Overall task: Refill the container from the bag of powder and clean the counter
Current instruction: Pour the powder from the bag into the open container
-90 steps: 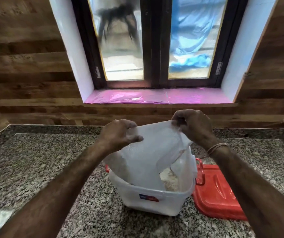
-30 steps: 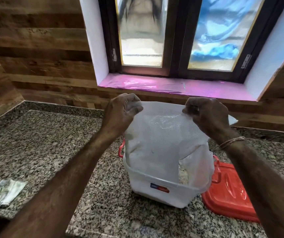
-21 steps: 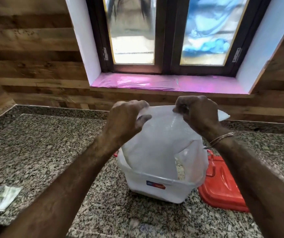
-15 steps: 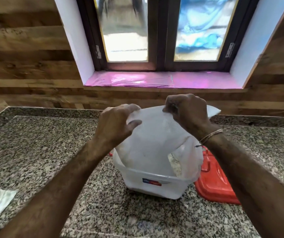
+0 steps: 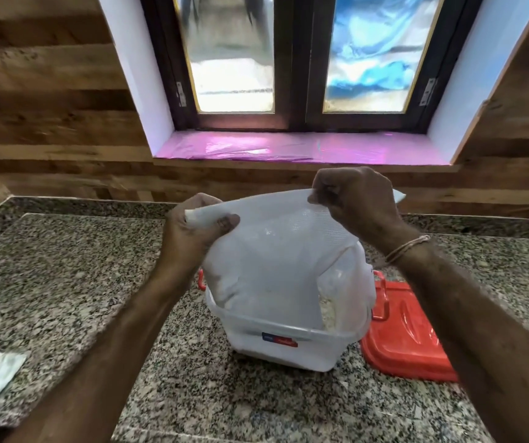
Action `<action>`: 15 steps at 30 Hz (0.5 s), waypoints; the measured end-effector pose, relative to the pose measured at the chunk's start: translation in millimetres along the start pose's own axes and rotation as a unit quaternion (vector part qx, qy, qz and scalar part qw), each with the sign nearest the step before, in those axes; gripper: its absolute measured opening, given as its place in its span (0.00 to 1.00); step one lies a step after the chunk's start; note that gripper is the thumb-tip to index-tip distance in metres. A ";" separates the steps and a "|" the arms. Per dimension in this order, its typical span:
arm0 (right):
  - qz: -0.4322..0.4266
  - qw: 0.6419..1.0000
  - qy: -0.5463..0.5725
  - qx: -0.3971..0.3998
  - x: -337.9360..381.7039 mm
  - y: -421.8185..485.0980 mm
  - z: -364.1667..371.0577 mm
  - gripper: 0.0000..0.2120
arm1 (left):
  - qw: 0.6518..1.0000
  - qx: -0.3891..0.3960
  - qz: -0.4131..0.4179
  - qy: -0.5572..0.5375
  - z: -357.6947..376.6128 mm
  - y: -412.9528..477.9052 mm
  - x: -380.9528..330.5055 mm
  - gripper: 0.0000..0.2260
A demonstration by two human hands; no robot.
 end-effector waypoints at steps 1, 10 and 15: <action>-0.001 1.000 -0.007 -0.017 0.5 -2.5 2.1 0.07 | 1.000 0.007 0.018 0.014 3.8 -0.9 -2.6 0.10; 0.048 0.997 -0.020 -0.065 -6.3 -7.3 5.0 0.09 | 0.997 0.023 -0.074 0.016 0.1 -7.6 30.6 0.15; 0.143 0.988 -0.003 0.051 -41.7 3.8 -10.3 0.23 | 0.988 -0.047 -0.096 -0.115 -5.9 -14.8 40.1 0.10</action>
Point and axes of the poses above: each hand's wrist, its own y-axis towards the middle knuckle, its own z-axis out of the palm, x = y × z, the point moved 3 cm from there along y, towards the middle knuckle, and after that the axes turned 10 degrees about z, right-handed, at the moved point
